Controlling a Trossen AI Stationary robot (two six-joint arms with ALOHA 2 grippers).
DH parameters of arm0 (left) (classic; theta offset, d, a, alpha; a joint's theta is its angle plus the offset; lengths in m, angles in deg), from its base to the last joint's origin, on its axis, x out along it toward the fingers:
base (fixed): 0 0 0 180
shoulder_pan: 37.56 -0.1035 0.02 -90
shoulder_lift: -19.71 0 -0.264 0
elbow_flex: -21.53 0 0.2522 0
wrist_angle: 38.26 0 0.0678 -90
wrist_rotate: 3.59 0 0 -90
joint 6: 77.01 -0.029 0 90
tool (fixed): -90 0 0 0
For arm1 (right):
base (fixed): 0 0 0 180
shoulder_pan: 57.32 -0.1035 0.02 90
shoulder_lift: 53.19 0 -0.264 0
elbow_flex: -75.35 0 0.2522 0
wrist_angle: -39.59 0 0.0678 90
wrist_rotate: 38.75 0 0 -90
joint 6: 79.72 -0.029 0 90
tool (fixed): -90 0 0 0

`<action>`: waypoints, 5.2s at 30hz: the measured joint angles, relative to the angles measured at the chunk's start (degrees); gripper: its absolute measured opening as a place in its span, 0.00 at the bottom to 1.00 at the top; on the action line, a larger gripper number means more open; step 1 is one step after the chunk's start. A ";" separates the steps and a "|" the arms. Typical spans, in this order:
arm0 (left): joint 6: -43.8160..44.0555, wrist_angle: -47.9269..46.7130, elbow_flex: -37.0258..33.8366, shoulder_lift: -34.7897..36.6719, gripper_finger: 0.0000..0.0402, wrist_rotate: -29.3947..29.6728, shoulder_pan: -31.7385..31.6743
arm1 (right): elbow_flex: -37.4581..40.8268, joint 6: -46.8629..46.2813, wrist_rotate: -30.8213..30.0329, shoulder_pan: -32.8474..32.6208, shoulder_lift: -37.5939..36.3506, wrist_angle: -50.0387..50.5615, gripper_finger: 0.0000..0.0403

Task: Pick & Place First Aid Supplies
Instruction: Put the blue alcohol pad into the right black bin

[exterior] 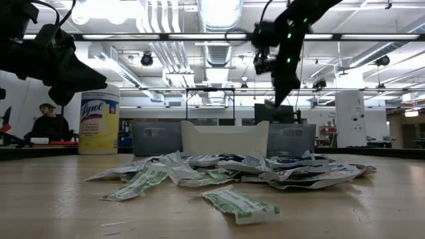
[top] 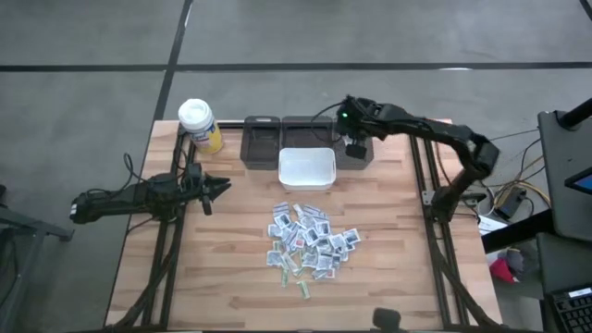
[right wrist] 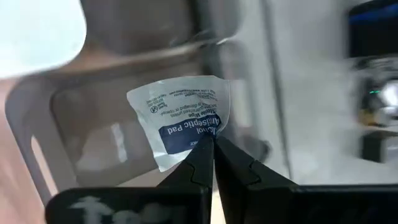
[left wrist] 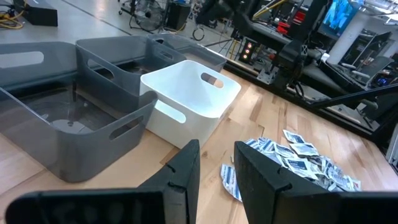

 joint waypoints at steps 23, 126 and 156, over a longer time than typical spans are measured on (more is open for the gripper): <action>0.22 0.06 0.00 0.00 0.23 0.02 0.02 | -4.54 4.18 6.44 8.88 17.23 2.57 0.02; -0.44 -0.16 0.00 0.00 0.23 0.02 0.01 | 25.83 -39.13 27.48 -36.45 -12.24 -5.48 0.19; -0.44 -0.16 0.00 0.00 0.23 0.01 0.00 | 28.60 -30.29 27.31 -37.13 -11.70 -11.32 0.16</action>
